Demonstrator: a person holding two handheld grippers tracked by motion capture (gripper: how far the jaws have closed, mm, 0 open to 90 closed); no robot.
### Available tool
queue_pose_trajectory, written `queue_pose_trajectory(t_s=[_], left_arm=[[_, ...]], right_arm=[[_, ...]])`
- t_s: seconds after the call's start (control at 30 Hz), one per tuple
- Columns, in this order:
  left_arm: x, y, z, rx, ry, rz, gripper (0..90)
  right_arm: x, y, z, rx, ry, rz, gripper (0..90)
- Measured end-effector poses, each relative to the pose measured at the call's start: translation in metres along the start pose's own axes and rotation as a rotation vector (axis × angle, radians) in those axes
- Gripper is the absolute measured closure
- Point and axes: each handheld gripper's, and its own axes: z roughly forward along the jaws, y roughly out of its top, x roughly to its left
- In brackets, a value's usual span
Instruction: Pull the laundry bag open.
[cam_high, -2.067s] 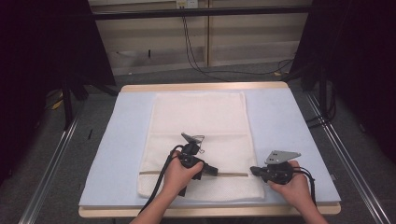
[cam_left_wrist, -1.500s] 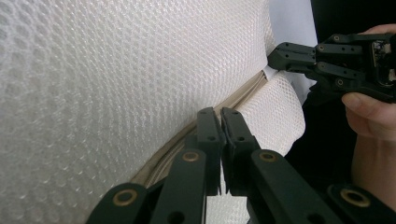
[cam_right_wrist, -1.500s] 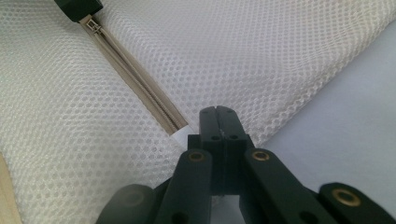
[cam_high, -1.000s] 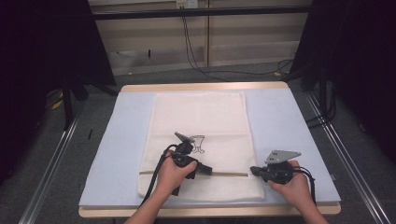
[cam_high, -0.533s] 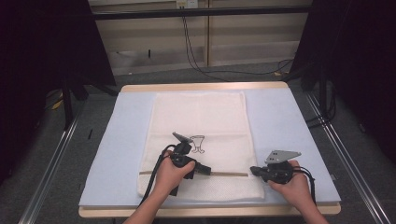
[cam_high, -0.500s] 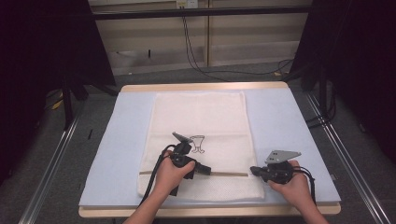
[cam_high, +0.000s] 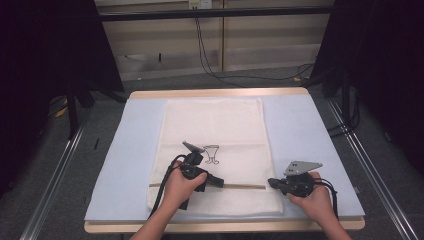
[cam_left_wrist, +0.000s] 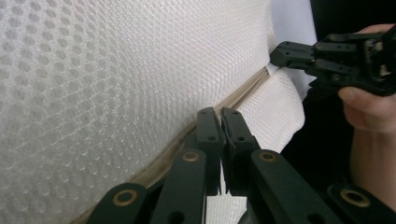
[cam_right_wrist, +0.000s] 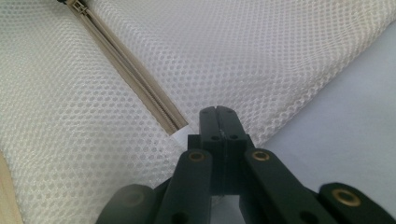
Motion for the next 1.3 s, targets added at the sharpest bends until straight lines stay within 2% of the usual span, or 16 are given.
queue_pose_trajectory(t_s=[0.3,0.33,0.4,0.63,0.7,0.83,0.9,0.93,1.0,1.07,1.13,1.3], left_arm=[[0.003,-0.002,-0.009,-0.001,0.011,0.004,87.4],[0.003,-0.002,-0.009,-0.007,-0.001,-0.004,87.4],[0.004,-0.002,-0.011,-0.008,0.011,0.002,87.4],[0.007,-0.004,-0.018,-0.016,0.010,-0.011,87.4],[0.008,-0.004,-0.019,-0.017,0.015,0.000,87.4],[0.009,-0.004,-0.021,-0.019,0.011,-0.006,87.4],[0.010,-0.005,-0.022,-0.022,-0.006,-0.012,87.4],[0.011,-0.005,-0.024,-0.021,0.007,0.001,87.4],[0.011,-0.006,-0.024,-0.031,0.006,-0.009,87.4],[0.011,-0.006,-0.024,-0.032,-0.014,-0.016,87.4],[0.012,-0.006,-0.025,-0.032,0.004,-0.011,87.4],[0.012,-0.006,-0.026,-0.031,0.002,-0.014,87.4]], right_arm=[[0.000,0.000,0.000,0.000,-0.002,-0.001,90.0],[0.000,0.000,0.000,0.001,-0.001,0.000,90.0],[0.000,0.000,0.000,-0.001,0.004,-0.002,90.0],[0.000,0.000,0.000,0.001,0.004,0.000,90.0],[0.000,0.000,0.000,-0.001,0.003,-0.002,90.0],[0.000,0.000,0.000,0.000,0.004,0.000,90.0],[0.000,0.000,0.000,0.000,0.001,0.000,90.0],[0.000,0.000,0.000,0.000,-0.002,0.002,90.0],[0.000,0.000,0.000,0.000,-0.001,0.001,90.0],[0.000,0.000,0.000,0.000,-0.001,0.002,90.0],[0.000,0.000,0.000,0.000,-0.002,0.001,90.0],[0.000,0.000,0.000,-0.001,-0.003,0.003,90.0]])
